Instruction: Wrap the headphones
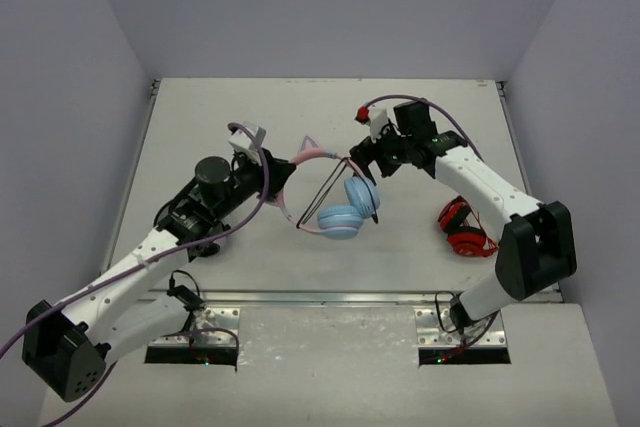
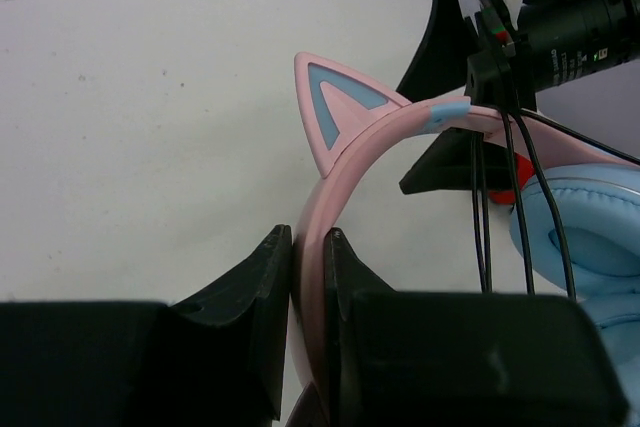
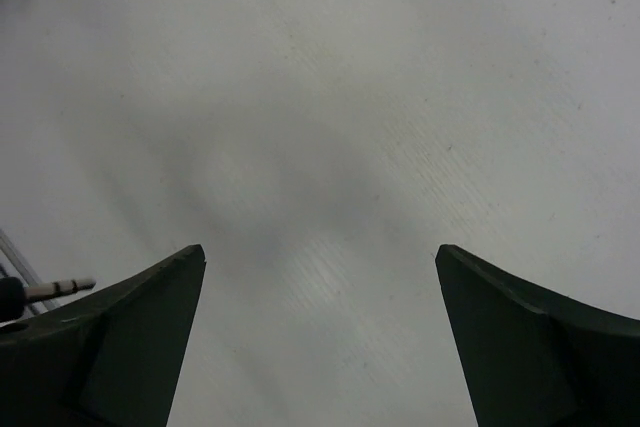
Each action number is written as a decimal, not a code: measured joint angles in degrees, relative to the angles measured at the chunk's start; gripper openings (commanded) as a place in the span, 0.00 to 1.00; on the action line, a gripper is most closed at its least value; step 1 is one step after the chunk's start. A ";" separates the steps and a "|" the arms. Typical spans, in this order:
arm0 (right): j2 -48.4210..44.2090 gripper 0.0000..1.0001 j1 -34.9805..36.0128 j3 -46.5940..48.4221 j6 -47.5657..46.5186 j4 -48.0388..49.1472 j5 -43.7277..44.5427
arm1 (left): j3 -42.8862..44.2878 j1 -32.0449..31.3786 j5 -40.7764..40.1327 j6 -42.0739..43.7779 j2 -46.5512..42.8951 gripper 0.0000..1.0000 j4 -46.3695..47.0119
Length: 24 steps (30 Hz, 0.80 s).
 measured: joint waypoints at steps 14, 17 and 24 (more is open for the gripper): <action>5.33 0.99 -17.33 -0.04 24.28 0.76 11.26 | 14.01 19.19 16.39 -0.79 17.75 0.01 2.14; 1.29 0.99 -17.86 -1.92 27.21 0.50 13.46 | 20.02 22.43 19.65 1.60 26.25 0.01 3.69; -26.18 0.99 -17.42 -13.92 29.16 2.91 5.68 | 34.88 28.72 25.03 9.81 48.37 0.01 2.91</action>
